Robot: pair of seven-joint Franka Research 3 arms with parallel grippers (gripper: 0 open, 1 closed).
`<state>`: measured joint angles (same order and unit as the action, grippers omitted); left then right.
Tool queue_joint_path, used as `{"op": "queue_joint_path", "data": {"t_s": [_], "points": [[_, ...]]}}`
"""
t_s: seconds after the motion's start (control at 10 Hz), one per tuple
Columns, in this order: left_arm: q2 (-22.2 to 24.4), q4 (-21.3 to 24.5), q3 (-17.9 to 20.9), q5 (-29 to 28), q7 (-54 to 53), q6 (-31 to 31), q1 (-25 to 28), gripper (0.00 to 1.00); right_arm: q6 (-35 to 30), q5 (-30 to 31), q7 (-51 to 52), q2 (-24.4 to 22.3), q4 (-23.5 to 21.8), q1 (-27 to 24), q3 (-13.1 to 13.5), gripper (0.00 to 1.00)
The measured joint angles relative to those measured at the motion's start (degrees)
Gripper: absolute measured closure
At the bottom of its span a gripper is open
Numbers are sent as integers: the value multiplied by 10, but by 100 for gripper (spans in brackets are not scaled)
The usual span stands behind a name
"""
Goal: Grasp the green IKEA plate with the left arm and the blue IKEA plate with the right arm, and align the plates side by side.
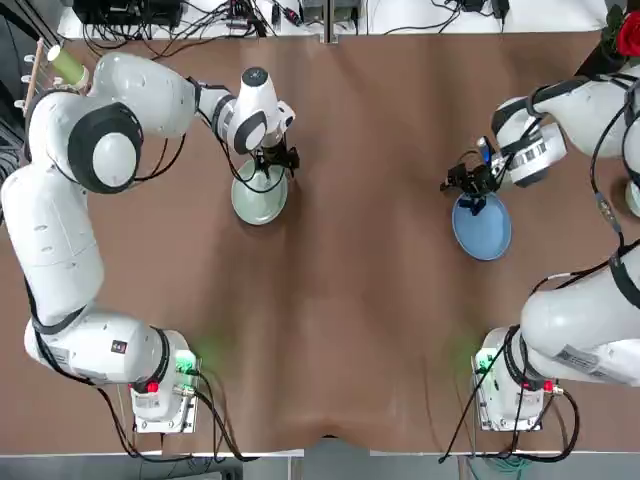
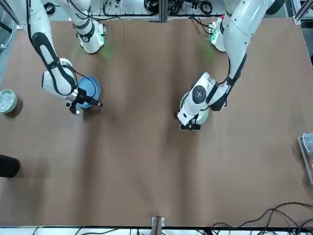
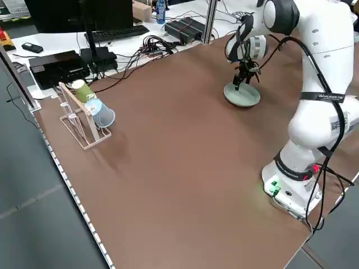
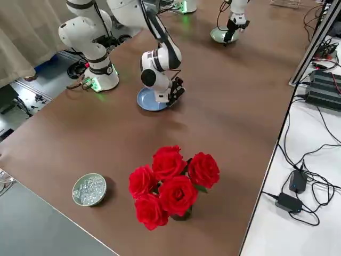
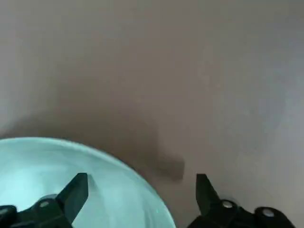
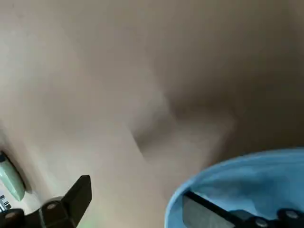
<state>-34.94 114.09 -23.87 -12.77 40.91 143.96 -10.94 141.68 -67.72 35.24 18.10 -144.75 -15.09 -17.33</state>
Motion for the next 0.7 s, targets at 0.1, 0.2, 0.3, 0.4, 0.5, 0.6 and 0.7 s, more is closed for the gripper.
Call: {"op": "queue_joint_path", "data": {"t_s": [0.1,0.2,0.3,0.4,0.5,0.6,0.7], "points": [[0,0,0,0,12,0,-9,0,1,-36,7,3,6,25,0,8],[0,-1,0,0,24,0,-19,0,2,-73,12,7,12,55,-1,8],[-1,-3,0,0,35,0,-28,0,3,-108,17,13,19,83,-1,8],[-2,-7,0,0,47,0,-37,0,4,-147,25,19,29,109,-2,8],[-6,-18,0,0,58,0,-45,0,5,-186,35,28,41,132,-2,8],[-14,-33,0,0,71,0,-53,0,6,-226,48,37,56,153,-2,8],[-26,-50,0,0,80,0,-60,0,16,-271,60,45,69,176,-2,8]]}}
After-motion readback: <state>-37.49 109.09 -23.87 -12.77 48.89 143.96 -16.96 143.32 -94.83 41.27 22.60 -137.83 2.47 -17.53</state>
